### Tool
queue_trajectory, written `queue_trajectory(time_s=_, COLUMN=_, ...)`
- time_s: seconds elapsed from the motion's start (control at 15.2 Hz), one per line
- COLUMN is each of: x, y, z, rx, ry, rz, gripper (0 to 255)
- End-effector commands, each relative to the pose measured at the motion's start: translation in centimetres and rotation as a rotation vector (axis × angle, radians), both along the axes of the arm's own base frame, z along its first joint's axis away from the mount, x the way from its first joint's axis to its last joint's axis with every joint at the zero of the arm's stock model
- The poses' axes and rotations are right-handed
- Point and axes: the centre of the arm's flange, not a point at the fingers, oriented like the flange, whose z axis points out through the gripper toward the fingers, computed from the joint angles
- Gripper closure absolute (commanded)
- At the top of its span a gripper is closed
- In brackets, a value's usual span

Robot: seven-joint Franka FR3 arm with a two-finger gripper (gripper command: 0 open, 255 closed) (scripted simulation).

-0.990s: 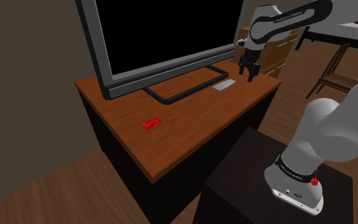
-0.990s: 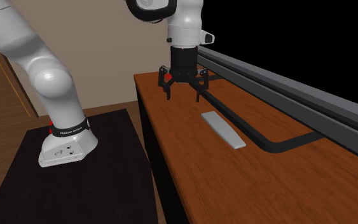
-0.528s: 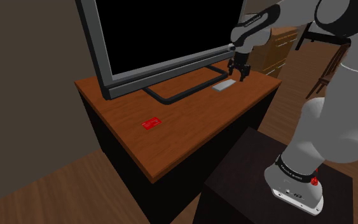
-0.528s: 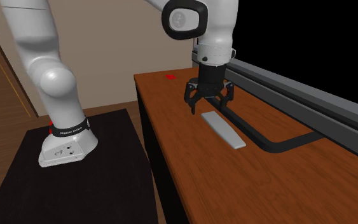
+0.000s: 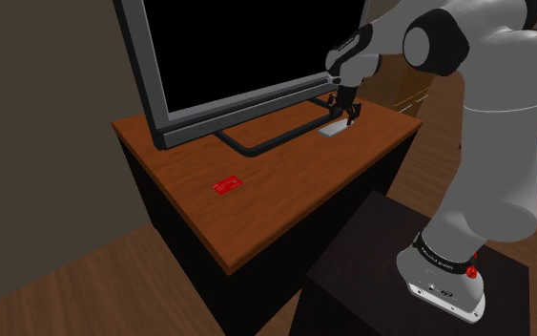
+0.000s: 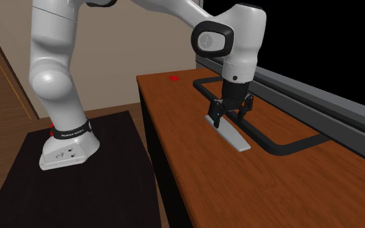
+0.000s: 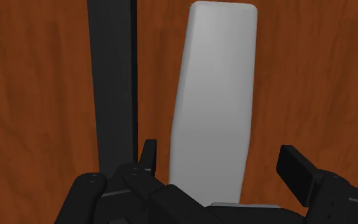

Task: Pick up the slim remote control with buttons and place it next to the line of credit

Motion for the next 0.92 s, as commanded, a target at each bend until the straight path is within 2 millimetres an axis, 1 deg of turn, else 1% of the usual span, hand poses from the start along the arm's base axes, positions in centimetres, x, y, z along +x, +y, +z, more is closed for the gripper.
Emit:
queue_trajectory(time_s=0.0, x=0.1, y=0.1, z=-1.1, rx=0.001, ry=-0.001, rz=0.004, gripper=0)
queue_trajectory(time_s=0.13, x=0.1, y=0.1, z=-2.2, rx=0.001, ry=-0.001, rz=0.004, gripper=0)
queue_trajectory(time_s=0.2, x=0.1, y=0.1, z=-3.0, rx=0.001, ry=-0.001, rz=0.004, gripper=0)
queue_trajectory(time_s=0.73, x=0.1, y=0.1, z=-3.0, rx=0.001, ry=-0.001, rz=0.004, gripper=0)
queue_trajectory(time_s=0.79, x=0.1, y=0.1, z=-3.0, rx=0.001, ry=-0.001, rz=0.004, gripper=255)
queue_trajectory(time_s=0.86, x=0.1, y=0.1, z=-3.0, rx=0.001, ry=-0.001, rz=0.004, gripper=255)
